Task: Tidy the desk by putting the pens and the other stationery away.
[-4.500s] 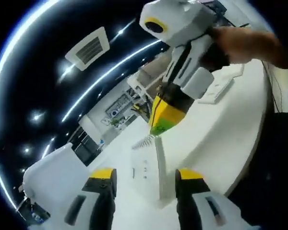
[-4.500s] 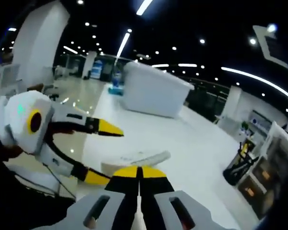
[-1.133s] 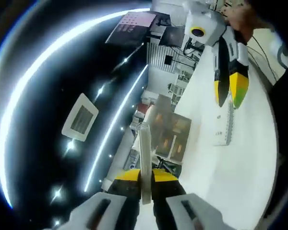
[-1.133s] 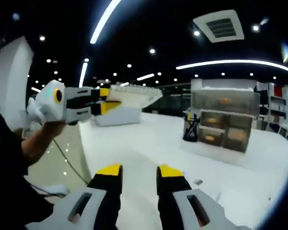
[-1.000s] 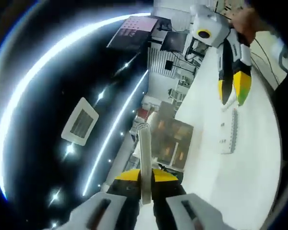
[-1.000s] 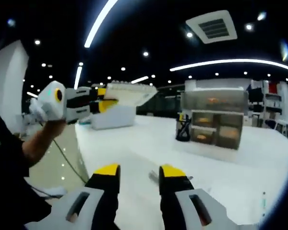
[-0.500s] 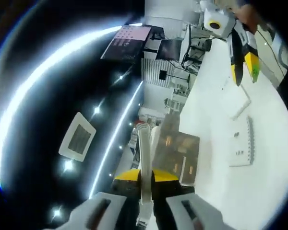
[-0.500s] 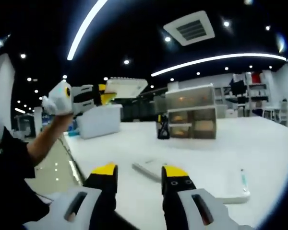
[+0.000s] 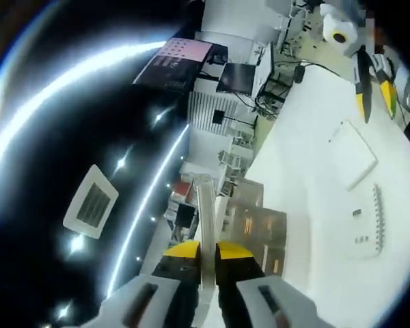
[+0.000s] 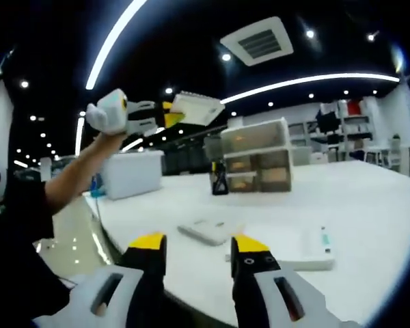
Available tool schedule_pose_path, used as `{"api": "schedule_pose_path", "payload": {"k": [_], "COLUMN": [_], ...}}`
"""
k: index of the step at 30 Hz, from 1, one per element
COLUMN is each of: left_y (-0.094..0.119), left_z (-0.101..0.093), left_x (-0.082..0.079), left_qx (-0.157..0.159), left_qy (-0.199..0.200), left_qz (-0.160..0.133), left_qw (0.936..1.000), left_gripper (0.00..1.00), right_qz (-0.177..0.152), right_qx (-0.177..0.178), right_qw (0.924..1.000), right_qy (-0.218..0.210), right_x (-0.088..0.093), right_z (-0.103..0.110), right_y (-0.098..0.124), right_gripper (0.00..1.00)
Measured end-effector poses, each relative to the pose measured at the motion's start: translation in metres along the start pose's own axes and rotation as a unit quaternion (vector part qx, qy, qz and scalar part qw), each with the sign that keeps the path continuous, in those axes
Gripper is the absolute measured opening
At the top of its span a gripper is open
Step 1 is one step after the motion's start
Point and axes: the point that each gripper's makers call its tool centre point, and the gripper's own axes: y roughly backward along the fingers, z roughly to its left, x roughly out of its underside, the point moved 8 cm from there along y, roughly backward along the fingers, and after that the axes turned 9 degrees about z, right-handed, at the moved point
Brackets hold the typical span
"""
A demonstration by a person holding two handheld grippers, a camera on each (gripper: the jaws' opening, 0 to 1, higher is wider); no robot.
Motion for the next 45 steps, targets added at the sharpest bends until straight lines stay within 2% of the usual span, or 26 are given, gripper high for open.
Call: {"api": "schedule_pose_path", "payload": {"k": [7,15,19,23,25,31,35,38,42,45], "left_y": [-0.029,-0.055,-0.068,-0.077,-0.077,-0.100,-0.112,-0.121,-0.136,-0.143], "left_z": [0.007,0.021,0.029,0.025,0.016,0.008,0.006,0.007,0.017,0.018], "left_x": [0.003,-0.004,-0.006,-0.012,-0.017,-0.006,-0.001,0.004,0.013,0.016], "left_qx": [0.020,0.044,0.061,0.077,0.092,0.132,0.144,0.160,0.170,0.178], "left_qy": [-0.003,-0.036,-0.033,-0.037,-0.030,-0.032,-0.043,-0.063,-0.055,-0.054], "left_qz": [0.019,0.039,0.042,0.049,0.053,0.070,0.081,0.091,0.099,0.105], "left_qw": [0.9996,0.9976,0.9967,0.9951,0.9939,0.9882,0.9854,0.9809,0.9788,0.9769], "left_gripper": [0.08,0.08,0.08,0.08,0.08,0.08,0.08,0.08,0.08,0.08], "right_qz": [-0.007,-0.006,-0.007,-0.007,-0.009,-0.009,-0.006,-0.007,-0.005,-0.004], "right_qx": [0.006,0.004,0.005,0.010,0.011,0.016,0.018,0.020,0.021,0.019], "right_qw": [0.9999,0.9999,0.9999,0.9999,0.9999,0.9998,0.9998,0.9997,0.9997,0.9997], "right_qy": [-0.003,-0.012,-0.011,-0.008,-0.009,-0.011,-0.011,-0.012,-0.014,-0.016], "right_x": [-0.001,0.004,0.003,0.003,0.003,0.003,0.004,0.005,0.006,0.007], "right_z": [-0.003,-0.002,-0.001,-0.002,-0.003,-0.005,-0.006,-0.006,-0.008,-0.008], "right_y": [0.005,0.004,0.005,0.008,0.009,0.012,0.013,0.014,0.013,0.012], "right_gripper": [0.35,0.35,0.35,0.35,0.35,0.35,0.35,0.35,0.35,0.35]}}
